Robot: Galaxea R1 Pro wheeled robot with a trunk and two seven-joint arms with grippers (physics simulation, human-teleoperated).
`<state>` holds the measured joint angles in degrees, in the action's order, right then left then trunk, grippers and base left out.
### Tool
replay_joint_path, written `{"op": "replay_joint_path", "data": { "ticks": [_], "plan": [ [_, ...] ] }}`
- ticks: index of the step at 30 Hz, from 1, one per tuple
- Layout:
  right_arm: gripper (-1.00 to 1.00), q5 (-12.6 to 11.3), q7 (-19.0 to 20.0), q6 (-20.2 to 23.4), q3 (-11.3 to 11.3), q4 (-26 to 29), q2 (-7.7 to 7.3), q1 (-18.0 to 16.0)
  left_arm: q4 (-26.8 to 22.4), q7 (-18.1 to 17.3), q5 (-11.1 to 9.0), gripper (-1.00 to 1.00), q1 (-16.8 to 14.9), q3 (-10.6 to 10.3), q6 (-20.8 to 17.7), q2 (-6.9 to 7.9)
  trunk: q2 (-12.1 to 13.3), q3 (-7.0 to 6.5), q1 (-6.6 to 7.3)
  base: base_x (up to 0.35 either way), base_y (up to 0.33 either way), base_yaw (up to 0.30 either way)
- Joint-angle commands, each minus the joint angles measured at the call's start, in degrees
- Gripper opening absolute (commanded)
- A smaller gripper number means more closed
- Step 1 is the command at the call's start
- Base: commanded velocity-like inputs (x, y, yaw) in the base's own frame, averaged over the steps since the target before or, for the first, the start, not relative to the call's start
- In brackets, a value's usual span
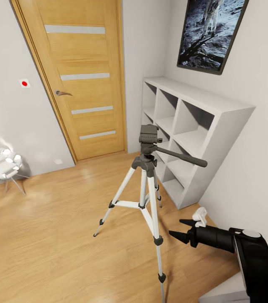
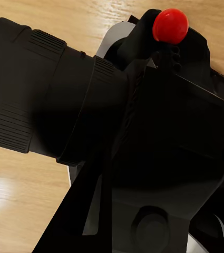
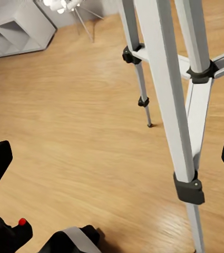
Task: Attach the digital camera to the camera tripod in the bedroom.
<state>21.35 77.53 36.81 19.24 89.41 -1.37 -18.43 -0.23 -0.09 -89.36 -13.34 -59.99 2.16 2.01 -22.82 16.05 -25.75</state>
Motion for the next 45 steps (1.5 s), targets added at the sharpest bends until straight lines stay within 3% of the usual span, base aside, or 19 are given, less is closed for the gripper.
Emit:
{"op": "replay_joint_path", "data": {
  "ticks": [1,8,10,15,20,31,36,39,40,45],
  "plan": [
    [1.00,0.4,0.3,0.5,0.1,-0.2,0.08,-0.1,0.0,0.2,-0.4,-1.00,0.0,-0.5,0.1,0.01,-0.1,0.10,-0.03,0.000,0.000,0.000],
    [1.00,0.8,-3.5,3.9,-0.1,-2.9,1.21,-0.3,-0.1,0.2,-0.4,-1.00,0.0,-0.5,0.1,0.01,-0.1,0.10,-0.03,0.000,0.000,0.000],
    [1.00,0.8,-9.2,8.0,-2.0,-3.4,3.50,-1.7,-0.1,0.1,-0.4,-1.00,0.0,-0.5,0.1,0.01,-0.1,0.10,-0.03,0.000,0.000,0.000],
    [1.00,0.5,-18.2,12.2,-6.6,-4.1,5.93,-5.9,-0.1,0.1,-0.3,-1.00,0.0,-0.5,0.1,0.01,-0.1,0.10,-0.03,0.000,0.000,0.000],
    [1.00,0.3,-19.8,12.9,-7.6,-4.3,7.34,-6.7,-0.1,0.1,-0.3,-1.00,0.0,-0.6,0.1,0.01,-0.1,0.10,-0.03,0.000,0.000,0.000],
    [1.00,0.4,-20.5,12.8,-7.9,-6.3,7.97,-7.0,-0.1,0.2,-0.4,-1.00,0.0,-0.5,0.1,0.01,-0.1,0.10,-0.03,0.000,0.000,0.000],
    [1.00,0.5,-23.9,12.1,-7.9,-13.5,10.17,-9.7,-0.1,0.2,-0.4,-1.00,0.0,-0.5,0.1,0.01,-0.1,0.10,-0.03,0.000,0.000,0.000],
    [1.00,0.5,-26.4,9.8,-7.7,-18.5,10.82,-10.9,-0.1,0.1,-0.3,-1.00,0.0,-0.5,0.1,0.01,-0.1,0.10,-0.03,0.000,0.000,0.000],
    [1.00,0.6,-27.3,6.1,-7.6,-20.3,11.05,-11.2,-0.1,0.1,-0.3,-1.00,0.0,-0.5,0.1,0.01,-0.1,0.10,-0.03,0.000,0.000,0.000],
    [1.00,0.6,-28.5,2.1,-7.6,-21.7,11.23,-11.4,-0.1,0.2,-0.3,-1.00,0.0,-0.5,0.1,0.01,-0.1,0.10,-0.03,0.000,0.000,0.000]
  ]
}}
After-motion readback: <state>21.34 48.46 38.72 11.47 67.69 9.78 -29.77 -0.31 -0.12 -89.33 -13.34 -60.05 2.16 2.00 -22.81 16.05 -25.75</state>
